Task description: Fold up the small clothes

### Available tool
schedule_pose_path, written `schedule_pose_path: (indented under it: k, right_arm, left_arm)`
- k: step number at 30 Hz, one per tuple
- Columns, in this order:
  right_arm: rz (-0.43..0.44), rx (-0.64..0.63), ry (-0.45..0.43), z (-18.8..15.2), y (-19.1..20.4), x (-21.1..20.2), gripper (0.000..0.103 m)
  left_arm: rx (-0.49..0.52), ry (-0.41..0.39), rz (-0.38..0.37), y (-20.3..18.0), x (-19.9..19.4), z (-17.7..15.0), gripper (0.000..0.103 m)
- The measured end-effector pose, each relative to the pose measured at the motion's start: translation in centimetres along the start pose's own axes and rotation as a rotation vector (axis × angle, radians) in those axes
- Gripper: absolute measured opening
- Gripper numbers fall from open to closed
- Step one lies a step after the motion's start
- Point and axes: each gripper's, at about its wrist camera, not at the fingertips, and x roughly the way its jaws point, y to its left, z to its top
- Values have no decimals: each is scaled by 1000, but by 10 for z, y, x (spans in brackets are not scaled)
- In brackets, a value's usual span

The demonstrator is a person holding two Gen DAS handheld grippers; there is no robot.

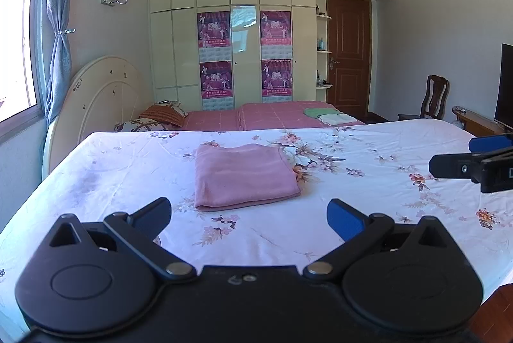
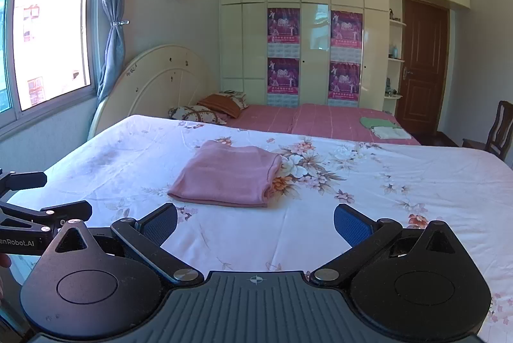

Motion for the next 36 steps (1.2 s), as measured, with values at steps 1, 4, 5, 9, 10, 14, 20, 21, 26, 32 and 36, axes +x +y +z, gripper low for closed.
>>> schedule_pose_path:
  k: [1, 4, 5, 9, 10, 14, 20, 21, 26, 32, 36]
  right_arm:
    - [1, 0, 1, 0, 0, 0, 102]
    - [1, -1, 2, 0, -1, 0, 102]
    - [2, 0, 1, 0, -1, 0, 102]
    - [5, 1, 1, 0, -2, 1, 102]
    - [6, 0, 1, 1, -2, 1, 102]
    - [8, -1, 1, 1, -3, 2, 102]
    - [12, -6, 1, 1, -3, 5, 102]
    - [13, -6, 2, 1, -3, 6, 102]
    - [14, -6, 6, 1, -2, 7, 102]
    - [15, -6, 6, 0, -3, 8, 103]
    - [18, -5, 8, -1, -4, 9, 102]
  left_arm:
    - [0, -1, 1, 0, 0, 0, 103]
    - [1, -2, 1, 0, 0, 1, 103]
    - [2, -3, 1, 0, 0, 1, 103]
    - [0, -5, 4, 1, 1, 2, 103]
    - [0, -5, 4, 1, 1, 2, 103]
    - [-3, -5, 5, 2, 1, 3, 103]
    - [-3, -5, 1, 2, 0, 2, 103]
    - [-3, -4, 1, 2, 0, 2, 103]
    - [-5, -3, 2, 2, 1, 2, 103]
    - [-10, -2, -2, 3, 1, 2, 103]
    - [-23, 2, -1, 4, 3, 2, 103]
